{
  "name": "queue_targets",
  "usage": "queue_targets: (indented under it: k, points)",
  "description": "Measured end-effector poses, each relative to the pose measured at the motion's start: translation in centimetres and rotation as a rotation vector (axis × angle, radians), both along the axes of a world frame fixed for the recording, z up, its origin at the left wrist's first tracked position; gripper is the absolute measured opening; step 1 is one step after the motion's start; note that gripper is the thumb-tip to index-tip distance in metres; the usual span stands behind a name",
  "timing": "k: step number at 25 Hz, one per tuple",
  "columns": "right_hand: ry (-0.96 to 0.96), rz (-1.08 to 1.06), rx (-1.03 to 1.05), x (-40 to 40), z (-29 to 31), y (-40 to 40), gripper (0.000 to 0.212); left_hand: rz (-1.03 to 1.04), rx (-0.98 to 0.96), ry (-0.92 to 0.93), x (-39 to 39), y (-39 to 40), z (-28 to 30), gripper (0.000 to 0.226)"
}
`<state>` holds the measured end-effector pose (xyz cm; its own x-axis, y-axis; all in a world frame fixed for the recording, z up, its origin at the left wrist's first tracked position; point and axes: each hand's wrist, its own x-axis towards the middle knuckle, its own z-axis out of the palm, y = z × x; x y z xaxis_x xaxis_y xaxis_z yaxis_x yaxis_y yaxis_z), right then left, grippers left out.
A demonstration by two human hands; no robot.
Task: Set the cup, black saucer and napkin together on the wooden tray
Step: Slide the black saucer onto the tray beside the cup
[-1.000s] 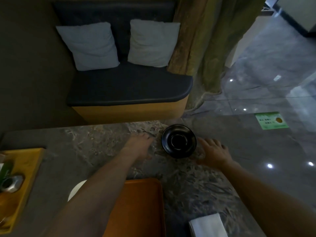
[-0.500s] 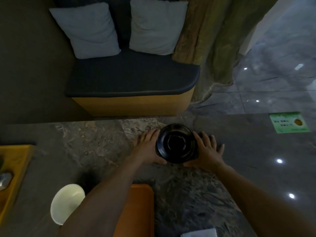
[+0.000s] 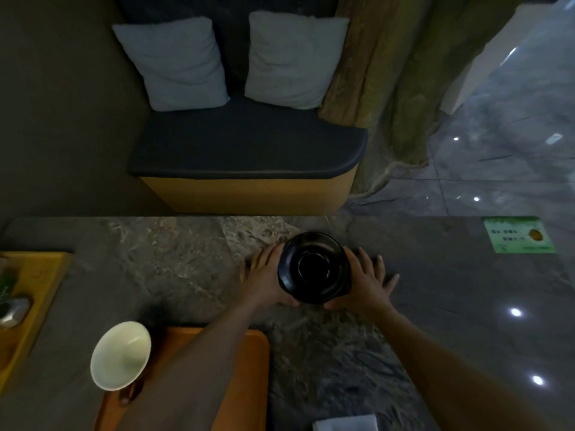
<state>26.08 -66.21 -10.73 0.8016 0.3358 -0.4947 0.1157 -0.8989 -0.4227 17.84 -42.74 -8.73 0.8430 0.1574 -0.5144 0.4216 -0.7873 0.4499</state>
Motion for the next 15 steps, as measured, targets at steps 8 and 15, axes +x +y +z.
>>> queue_targets:
  k: [8,15]
  points:
    - [0.053,0.133,0.007,-3.1,3.2,-0.7,0.134,0.126,0.005,-0.041,-6.2,-2.4,3.5,0.136]
    - [0.021,0.282,0.036,-8.0,4.8,-1.3,0.135,0.294,-0.044,-0.069,-13.5,-3.9,5.0,0.141]
